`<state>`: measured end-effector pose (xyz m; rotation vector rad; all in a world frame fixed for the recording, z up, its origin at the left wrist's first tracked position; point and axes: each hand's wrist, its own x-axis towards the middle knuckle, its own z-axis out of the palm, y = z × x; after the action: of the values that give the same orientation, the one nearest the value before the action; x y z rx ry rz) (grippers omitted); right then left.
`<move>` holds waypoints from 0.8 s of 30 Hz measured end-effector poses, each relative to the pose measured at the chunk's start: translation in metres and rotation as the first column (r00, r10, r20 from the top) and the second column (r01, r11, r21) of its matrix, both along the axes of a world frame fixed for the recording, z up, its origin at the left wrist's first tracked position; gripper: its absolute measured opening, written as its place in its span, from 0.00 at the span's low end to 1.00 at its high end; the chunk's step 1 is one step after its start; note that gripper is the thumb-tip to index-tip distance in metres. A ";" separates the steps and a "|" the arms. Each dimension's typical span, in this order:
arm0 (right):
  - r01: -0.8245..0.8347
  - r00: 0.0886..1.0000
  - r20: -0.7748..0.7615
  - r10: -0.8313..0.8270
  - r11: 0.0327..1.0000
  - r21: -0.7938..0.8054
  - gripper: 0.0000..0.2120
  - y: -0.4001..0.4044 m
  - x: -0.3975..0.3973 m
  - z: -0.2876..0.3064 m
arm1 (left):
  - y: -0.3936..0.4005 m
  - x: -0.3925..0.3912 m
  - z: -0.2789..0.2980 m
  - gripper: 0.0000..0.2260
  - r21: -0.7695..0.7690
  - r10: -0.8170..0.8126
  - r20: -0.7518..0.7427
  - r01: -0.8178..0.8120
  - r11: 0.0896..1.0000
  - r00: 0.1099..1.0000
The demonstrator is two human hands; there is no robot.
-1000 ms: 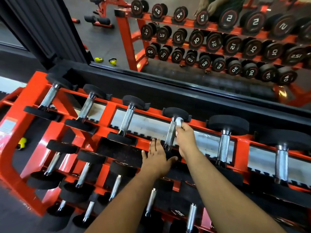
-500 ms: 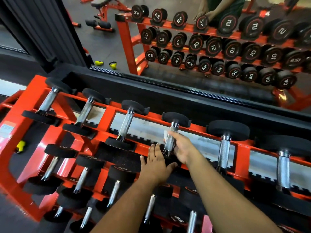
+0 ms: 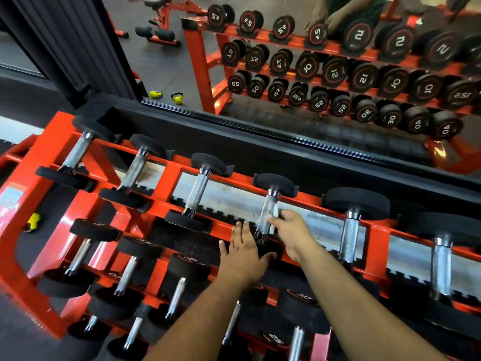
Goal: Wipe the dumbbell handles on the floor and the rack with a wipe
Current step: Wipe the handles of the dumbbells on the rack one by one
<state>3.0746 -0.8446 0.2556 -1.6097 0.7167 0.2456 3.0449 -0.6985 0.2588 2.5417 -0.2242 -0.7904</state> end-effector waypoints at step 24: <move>-0.211 0.164 -0.413 0.896 -0.377 -0.902 0.23 -0.032 0.011 0.029 | 0.000 0.000 0.000 0.47 -0.031 0.021 0.004 -0.021 0.999 1.000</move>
<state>3.0859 -0.8768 0.2851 -3.0741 -1.2486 0.0908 3.0446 -0.6990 0.2584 2.5132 -0.2092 -0.7674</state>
